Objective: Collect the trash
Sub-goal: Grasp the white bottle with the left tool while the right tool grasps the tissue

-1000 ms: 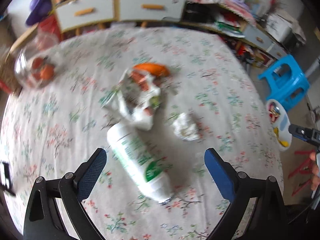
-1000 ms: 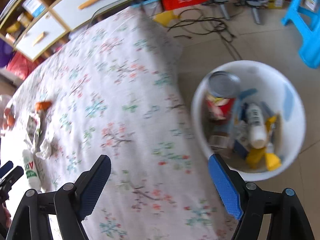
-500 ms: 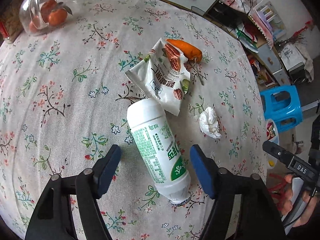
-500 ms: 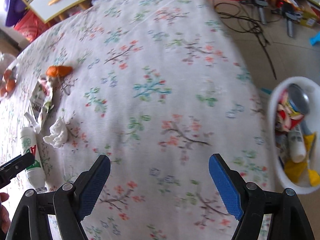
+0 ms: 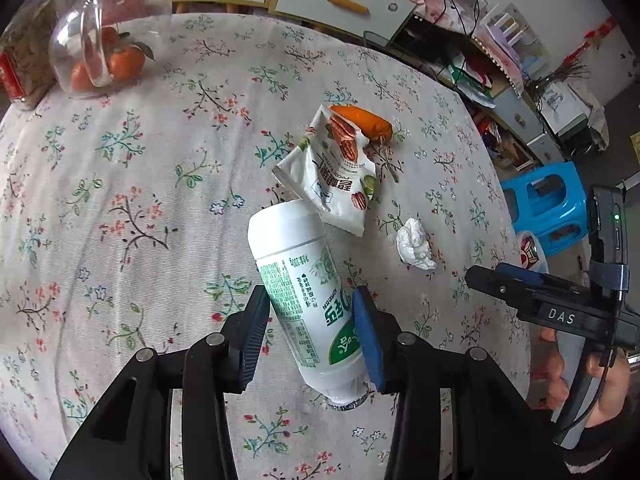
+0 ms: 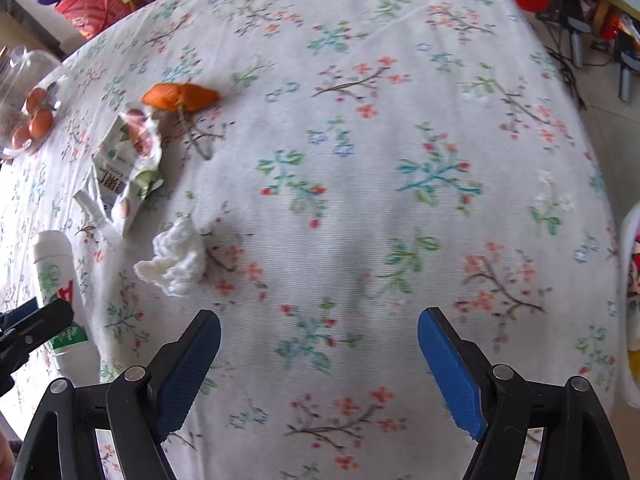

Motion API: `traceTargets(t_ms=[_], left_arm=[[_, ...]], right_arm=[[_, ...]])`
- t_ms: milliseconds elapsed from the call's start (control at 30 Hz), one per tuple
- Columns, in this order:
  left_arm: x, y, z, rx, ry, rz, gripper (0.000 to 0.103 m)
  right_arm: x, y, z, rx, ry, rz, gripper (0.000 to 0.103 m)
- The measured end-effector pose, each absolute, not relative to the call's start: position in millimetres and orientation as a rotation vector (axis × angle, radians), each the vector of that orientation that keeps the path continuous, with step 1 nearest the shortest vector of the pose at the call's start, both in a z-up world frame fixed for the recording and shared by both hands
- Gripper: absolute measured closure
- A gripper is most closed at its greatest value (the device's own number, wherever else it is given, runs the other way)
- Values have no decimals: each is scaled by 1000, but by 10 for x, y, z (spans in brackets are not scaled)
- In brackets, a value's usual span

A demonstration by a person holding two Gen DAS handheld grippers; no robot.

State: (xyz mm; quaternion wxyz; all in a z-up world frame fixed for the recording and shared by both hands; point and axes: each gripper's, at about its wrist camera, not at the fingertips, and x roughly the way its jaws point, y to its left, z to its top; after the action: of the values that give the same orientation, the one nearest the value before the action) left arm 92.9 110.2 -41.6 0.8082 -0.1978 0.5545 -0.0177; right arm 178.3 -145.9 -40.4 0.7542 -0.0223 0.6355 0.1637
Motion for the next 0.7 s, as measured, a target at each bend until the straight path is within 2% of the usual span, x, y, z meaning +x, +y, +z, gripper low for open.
traceTargets(t_ms=[700], left_arm=[[524,1561,-358,-431,1154,24,58]], right_arm=[[1715,-751,-632,-98,1394,457,18]])
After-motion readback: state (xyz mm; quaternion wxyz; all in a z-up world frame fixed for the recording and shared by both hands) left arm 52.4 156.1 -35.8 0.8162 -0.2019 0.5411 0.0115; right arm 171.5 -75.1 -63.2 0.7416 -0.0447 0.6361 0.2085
